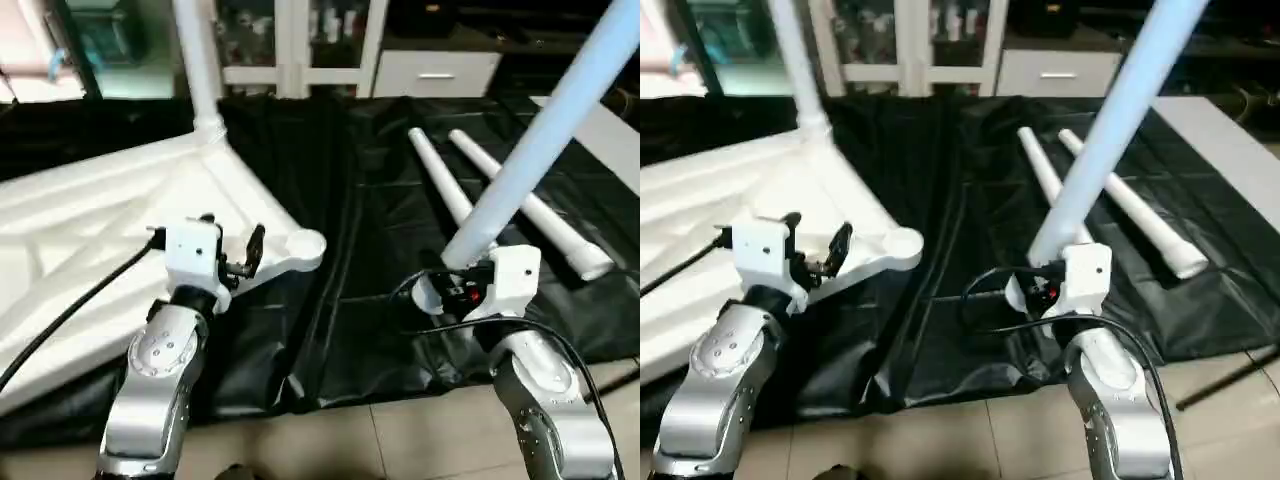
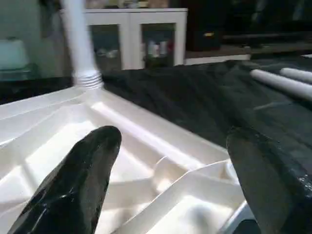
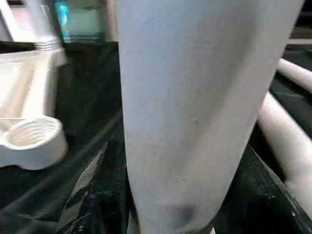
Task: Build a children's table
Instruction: Pick table leg
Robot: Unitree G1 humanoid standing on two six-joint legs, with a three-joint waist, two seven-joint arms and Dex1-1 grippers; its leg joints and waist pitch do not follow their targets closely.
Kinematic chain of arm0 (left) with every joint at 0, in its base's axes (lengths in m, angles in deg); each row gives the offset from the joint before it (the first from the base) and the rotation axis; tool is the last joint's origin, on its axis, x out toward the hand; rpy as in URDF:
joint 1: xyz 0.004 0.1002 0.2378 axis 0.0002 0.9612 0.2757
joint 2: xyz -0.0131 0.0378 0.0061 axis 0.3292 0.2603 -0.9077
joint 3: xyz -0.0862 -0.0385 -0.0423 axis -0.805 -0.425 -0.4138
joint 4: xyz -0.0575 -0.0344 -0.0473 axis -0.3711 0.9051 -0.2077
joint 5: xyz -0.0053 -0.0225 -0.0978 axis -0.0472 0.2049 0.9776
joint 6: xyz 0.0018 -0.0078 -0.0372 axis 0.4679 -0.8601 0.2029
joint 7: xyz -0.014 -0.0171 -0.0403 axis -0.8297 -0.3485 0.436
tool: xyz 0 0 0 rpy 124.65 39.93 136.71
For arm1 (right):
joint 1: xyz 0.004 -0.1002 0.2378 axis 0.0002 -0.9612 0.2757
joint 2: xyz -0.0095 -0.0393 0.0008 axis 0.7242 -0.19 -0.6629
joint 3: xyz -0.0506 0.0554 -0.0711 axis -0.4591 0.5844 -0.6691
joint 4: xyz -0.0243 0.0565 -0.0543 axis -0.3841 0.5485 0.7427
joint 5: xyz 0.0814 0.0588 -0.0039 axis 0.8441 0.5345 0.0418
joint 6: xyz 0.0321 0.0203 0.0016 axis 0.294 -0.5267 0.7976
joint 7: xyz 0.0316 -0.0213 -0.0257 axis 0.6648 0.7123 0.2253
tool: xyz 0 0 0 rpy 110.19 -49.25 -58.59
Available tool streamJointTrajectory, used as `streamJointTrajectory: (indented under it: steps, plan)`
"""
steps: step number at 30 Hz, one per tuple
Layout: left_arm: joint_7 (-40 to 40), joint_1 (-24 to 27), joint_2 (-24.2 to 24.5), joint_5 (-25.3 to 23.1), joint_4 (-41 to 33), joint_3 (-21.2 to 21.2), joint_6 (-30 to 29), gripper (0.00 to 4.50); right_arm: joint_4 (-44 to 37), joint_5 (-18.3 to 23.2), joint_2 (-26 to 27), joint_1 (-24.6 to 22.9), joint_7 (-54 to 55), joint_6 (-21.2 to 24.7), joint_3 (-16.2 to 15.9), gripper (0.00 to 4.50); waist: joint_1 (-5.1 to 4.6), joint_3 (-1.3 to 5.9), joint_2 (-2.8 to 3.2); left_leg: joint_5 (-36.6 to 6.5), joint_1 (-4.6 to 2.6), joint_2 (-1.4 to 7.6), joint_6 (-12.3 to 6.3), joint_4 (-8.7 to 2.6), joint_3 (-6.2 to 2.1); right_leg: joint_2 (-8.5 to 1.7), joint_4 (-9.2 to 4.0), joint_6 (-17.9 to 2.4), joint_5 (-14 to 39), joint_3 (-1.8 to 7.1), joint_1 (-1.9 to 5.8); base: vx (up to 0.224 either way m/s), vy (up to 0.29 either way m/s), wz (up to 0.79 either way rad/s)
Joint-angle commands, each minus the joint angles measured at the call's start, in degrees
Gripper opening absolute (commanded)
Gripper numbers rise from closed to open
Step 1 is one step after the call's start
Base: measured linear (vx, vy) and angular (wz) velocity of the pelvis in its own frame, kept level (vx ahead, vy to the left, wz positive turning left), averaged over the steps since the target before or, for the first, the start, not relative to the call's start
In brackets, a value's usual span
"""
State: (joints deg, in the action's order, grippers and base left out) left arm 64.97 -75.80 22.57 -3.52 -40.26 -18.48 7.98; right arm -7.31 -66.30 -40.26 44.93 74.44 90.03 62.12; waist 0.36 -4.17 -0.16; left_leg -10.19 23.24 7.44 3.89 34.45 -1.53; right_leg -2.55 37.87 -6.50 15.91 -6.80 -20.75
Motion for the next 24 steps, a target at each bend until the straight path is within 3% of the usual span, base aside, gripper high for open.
streamJointTrajectory:
  steps: [1,2,3,4,5,6,7,8,9,10,11,12,13,14,15,16,17,18,19,20,21,22,23,24]
  plan:
    - [-0.55,-0.2,-1.24,0.97,-1.09,-0.51,-1.29,3.97,-1.03,0.22,-0.51,0.91,-0.22,0.41,0.92,1.86,-0.36,2.59,1.04,-18.58,-2.11,4.11,-14.85,-9.65,-8.23,-0.69,0.58,-10.21,8.23,3.08,0.28,-0.001,-0.21,0.69]
    - [-1.21,-0.43,-1.38,1.0,-1.08,-1.05,-1.45,3.97,-1.32,0.95,-0.52,1.03,-0.85,0.92,0.79,1.86,0.03,2.67,-0.54,-16.09,-4.02,5.92,-16.15,-6.8,-4.23,-3.98,-3.12,-14.21,3.73,6.12,-1.1,-0.001,-0.21,0.69]
    - [-1.35,-0.64,-1.6,1.44,-1.01,-1.5,-0.88,3.97,-1.48,0.85,-0.84,1.11,-1.25,1.15,0.43,1.86,0.61,1.42,-0.22,-16.94,-1.55,2.93,-13.76,-5.37,-1.85,-5.27,-6.42,-16.97,5.66,7.09,-0.26,0.009,-0.238,0.42]
    - [-1.44,-0.99,-1.36,1.22,-0.98,-1.53,-1.45,3.97,-1.54,0.97,-0.99,1.11,-1.58,1.44,0.22,1.86,3.36,3.0,-3.76,-11.53,0.85,-2.71,-9.99,6.25,6.36,-7.69,-10.96,-14.6,11.44,8.33,3.84,0.023,-0.219,0.07]
    - [-1.15,-1.29,-1.39,1.85,-0.97,-1.69,-1.91,3.97,-1.59,1.02,-1.11,1.09,-1.65,1.62,0.04,1.86,4.95,2.33,-3.62,-4.76,1.56,-1.53,-6.3,5.84,7.34,-8.3,-10.3,-4.7,15.48,9.05,3.76,0.023,-0.219,0.07]
    - [-0.7,-1.64,-1.38,2.59,-0.93,-1.77,-2.67,3.97,-1.59,1.16,-1.16,1.09,-1.62,1.94,-0.05,1.86,6.09,1.62,-3.13,-2.77,0.47,-0.24,-5.06,3.36,7.29,-8.72,-10.25,7.38,19.39,9.5,2.89,-0.005,-0.195,0.02]
    - [-0.43,-1.71,-1.29,2.68,-0.91,-1.66,-2.57,3.97,-1.59,1.14,-1.18,1.09,-1.58,1.98,-0.06,1.86,6.25,1.78,-3.51,-3.32,0.38,0.17,-5.88,2.23,7.43,-8.37,-10.07,11.95,20.29,9.59,3.46,-0.029,-0.164,0.07]
    - [-0.37,-1.72,-1.27,2.7,-0.9,-1.63,-2.55,3.97,-1.59,1.14,-1.19,1.09,-1.58,1.98,-0.06,1.86,6.89,2.54,-2.39,-5.9,-1.48,2.13,-6.77,-0.63,7.11,-7.78,-9.9,15.37,19.34,8.69,3.94,-0.029,-0.164,0.07]
    - [-0.05,-1.74,-1.22,2.84,-0.95,-1.42,-2.43,3.97,-1.58,1.12,-1.21,1.14,-1.57,2.04,-0.07,1.86,6.46,2.29,-2.17,-10.57,-2.52,3.86,-7.15,-2.96,6.45,-5.38,-9.43,16.27,18.67,6.53,3.63,-0.019,-0.114,0.04]
    - [0.17,-1.74,-1.22,2.87,-1.07,-1.17,-2.46,3.97,-1.58,1.1,-1.22,1.22,-1.59,2.12,-0.05,1.86,6.44,2.94,-1.02,-14.48,-4.25,5.9,-6.66,-4.11,5.9,-5.21,-9.36,14.92,19.64,5.59,3.54,0.001,-0.065,0.02]
    - [0.32,-1.73,-1.25,2.89,-1.15,-1.08,-2.45,3.97,-1.6,1.09,-1.22,1.27,-1.62,2.15,-0.03,1.86,5.47,2.5,-0.42,-23.52,-7.6,9.56,-7.04,-6.44,4.48,-5.02,-8.4,10.58,19.61,4.7,2.41,0.001,-0.065,0.02]
    - [0.48,-1.73,-1.39,2.93,-1.22,-1.04,-2.55,3.97,-1.6,1.1,-1.21,1.36,-1.7,2.25,0.02,1.86,4.67,1.78,-0.13,-34.42,-10.02,11.69,-6.46,-8.29,3.67,-5.21,-6.76,4.69,20.42,4.0,1.96,0.0,0.0,0.0]
    - [0.49,-1.79,-1.55,2.79,-1.19,-1.06,-2.69,3.97,-1.51,1.04,-1.29,1.52,-1.86,2.34,0.06,1.86,4.1,1.29,-0.7,-38.17,-9.87,11.69,-5.97,-9.13,3.83,-5.43,-5.82,3.19,20.3,4.21,2.28,0.0,0.0,0.0]
    - [0.39,-1.84,-1.58,2.84,-1.16,-1.07,-2.74,3.97,-1.48,1.13,-1.38,1.6,-1.94,2.43,0.06,1.86,4.48,0.62,-1.21,-42.66,-9.49,8.66,-3.54,-8.27,6.5,-6.42,-8.25,2.34,28.39,5.2,3.44,0.0,0.0,0.0]
    - [0.31,-1.87,-1.57,2.92,-1.15,-1.07,-2.79,3.97,-1.47,1.2,-1.45,1.65,-1.98,2.51,0.06,1.86,5.92,0.18,-2.8,-26.09,-7.45,2.19,-4.65,-0.23,10.37,-9.48,-14.79,6.27,49.96,7.58,5.59,0.095,-0.035,-0.02]
    - [0.2,-1.95,-1.5,2.97,-1.09,-1.07,-2.87,3.97,-1.48,1.27,-1.57,1.72,-2.11,2.6,0.01,1.86,7.67,0.7,-3.08,-11.61,-3.26,0.98,-7.32,4.38,9.7,-11.65,-15.1,7.36,55.98,11.17,8.67,0.138,-0.011,-0.07]
    - [0.14,-2.08,-1.44,3.07,-0.98,-1.11,-2.9,3.97,-1.42,1.33,-1.71,1.84,-2.31,2.71,-0.05,1.86,7.95,1.07,-3.35,-9.46,-1.2,0.83,-7.33,5.12,8.75,-11.23,-14.05,7.34,52.55,11.29,10.21,0.138,-0.011,-0.07]
    - [0.12,-2.13,-1.43,3.1,-0.94,-1.14,-2.92,3.97,-1.4,1.35,-1.75,1.89,-2.38,2.76,-0.07,1.86,8.03,1.69,-3.42,-5.99,0.82,0.38,-7.32,4.99,7.98,-9.13,-12.85,5.84,41.26,10.07,11.65,0.146,0.006,-0.13]
    - [0.1,-2.16,-1.39,3.07,-0.89,-1.13,-2.9,3.97,-1.38,1.37,-1.79,1.93,-2.52,2.81,-0.12,1.86,8.38,2.33,-2.9,-4.15,0.42,0.45,-7.49,3.8,7.89,-8.0,-12.46,4.65,34.92,9.4,11.75,0.126,0.033,-0.08]
    - [0.08,-2.17,-1.37,3.04,-0.85,-1.11,-2.89,3.97,-1.35,1.39,-1.81,1.96,-2.58,2.84,-0.14,1.86,7.98,2.41,-2.02,-0.02,0.13,0.82,-8.72,1.13,8.14,-5.41,-12.59,3.88,25.78,6.78,11.33,0.126,0.033,-0.08]
    - [0.05,-2.12,-1.37,3.11,-0.88,-1.16,-2.86,3.97,-1.35,1.35,-1.95,1.98,-2.8,2.87,-0.35,1.86,7.74,3.31,-0.1,2.5,-3.14,3.32,-8.97,-2.62,7.74,-3.2,-12.13,5.73,18.19,3.69,10.09,0.149,0.064,0.07]
    - [0.01,-2.06,-1.35,3.09,-0.91,-1.19,-2.81,3.97,-1.42,0.75,-2.54,2.01,-3.29,2.68,-0.99,1.86,6.75,3.41,1.3,-0.87,-6.56,7.02,-10.47,-4.91,4.2,-1.28,-9.0,7.69,14.18,1.79,7.71,0.184,0.114,-0.03]
    - [0.0,-2.03,-1.34,3.08,-0.92,-1.2,-2.77,3.97,-1.47,0.39,-2.9,2.03,-3.62,2.54,-1.39,1.86,3.7,5.14,1.56,-3.4,-14.46,12.45,-19.48,-5.79,-3.02,0.01,2.23,8.24,12.04,0.67,-0.44,0.184,0.114,-0.03]
    - [0.01,-2.01,-1.34,3.05,-0.92,-1.22,-2.73,3.97,-1.49,0.21,-3.13,2.04,-3.89,2.5,-1.65,1.86,3.96,4.84,0.8,-4.44,-14.1,11.23,-20.83,-4.05,-1.56,-0.72,4.91,7.94,8.67,2.44,-3.45,0.231,0.114,-0.01]
